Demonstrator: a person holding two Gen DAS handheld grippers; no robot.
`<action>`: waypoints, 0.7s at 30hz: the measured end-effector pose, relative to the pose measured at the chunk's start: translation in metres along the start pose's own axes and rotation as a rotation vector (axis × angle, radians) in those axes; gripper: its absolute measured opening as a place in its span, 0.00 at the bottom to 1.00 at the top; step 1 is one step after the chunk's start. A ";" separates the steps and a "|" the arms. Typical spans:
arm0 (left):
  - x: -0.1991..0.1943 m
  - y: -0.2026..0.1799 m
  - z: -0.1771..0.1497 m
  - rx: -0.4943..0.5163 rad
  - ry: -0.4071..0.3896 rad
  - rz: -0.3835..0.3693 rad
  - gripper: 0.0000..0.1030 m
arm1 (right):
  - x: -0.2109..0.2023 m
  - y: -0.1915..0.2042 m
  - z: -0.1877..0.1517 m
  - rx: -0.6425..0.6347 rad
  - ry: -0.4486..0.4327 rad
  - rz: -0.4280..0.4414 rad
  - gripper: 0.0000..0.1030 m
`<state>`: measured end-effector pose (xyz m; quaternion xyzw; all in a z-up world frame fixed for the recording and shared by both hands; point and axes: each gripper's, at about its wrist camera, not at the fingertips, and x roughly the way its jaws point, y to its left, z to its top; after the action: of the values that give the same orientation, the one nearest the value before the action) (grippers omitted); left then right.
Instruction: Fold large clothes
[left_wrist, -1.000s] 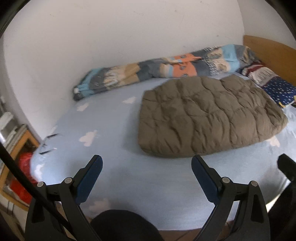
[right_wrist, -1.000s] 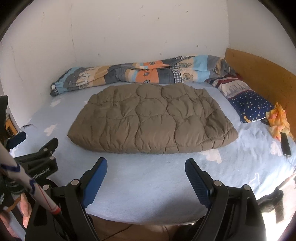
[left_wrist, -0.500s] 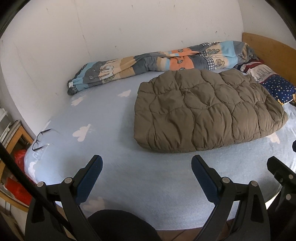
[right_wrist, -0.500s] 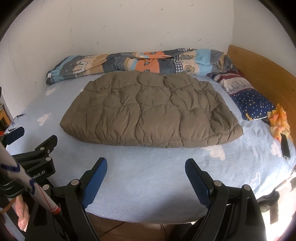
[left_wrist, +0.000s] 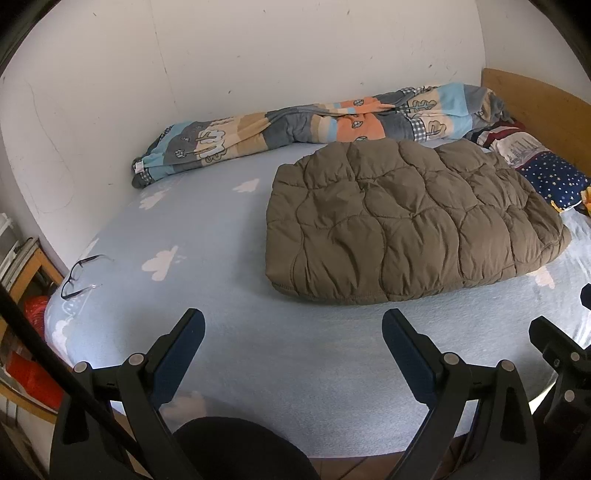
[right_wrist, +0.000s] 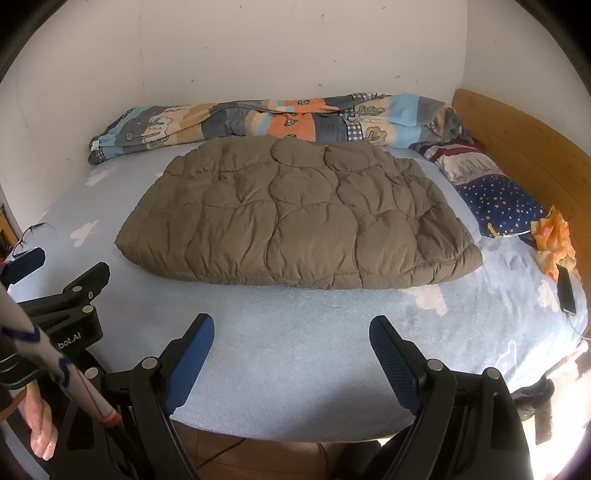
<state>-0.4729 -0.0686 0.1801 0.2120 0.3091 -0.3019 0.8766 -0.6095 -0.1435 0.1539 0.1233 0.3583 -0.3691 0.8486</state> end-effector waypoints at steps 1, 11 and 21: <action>0.000 0.000 0.000 0.000 -0.001 -0.001 0.93 | 0.000 0.000 0.000 -0.001 -0.001 -0.001 0.87; -0.005 0.000 0.000 -0.003 -0.010 -0.005 0.93 | -0.005 0.000 -0.002 -0.009 -0.003 -0.014 0.87; -0.009 0.004 0.001 -0.009 -0.016 -0.018 0.93 | -0.008 0.002 -0.002 -0.019 0.004 -0.034 0.87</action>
<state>-0.4758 -0.0628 0.1875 0.2029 0.3053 -0.3099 0.8773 -0.6126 -0.1370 0.1578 0.1100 0.3655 -0.3797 0.8427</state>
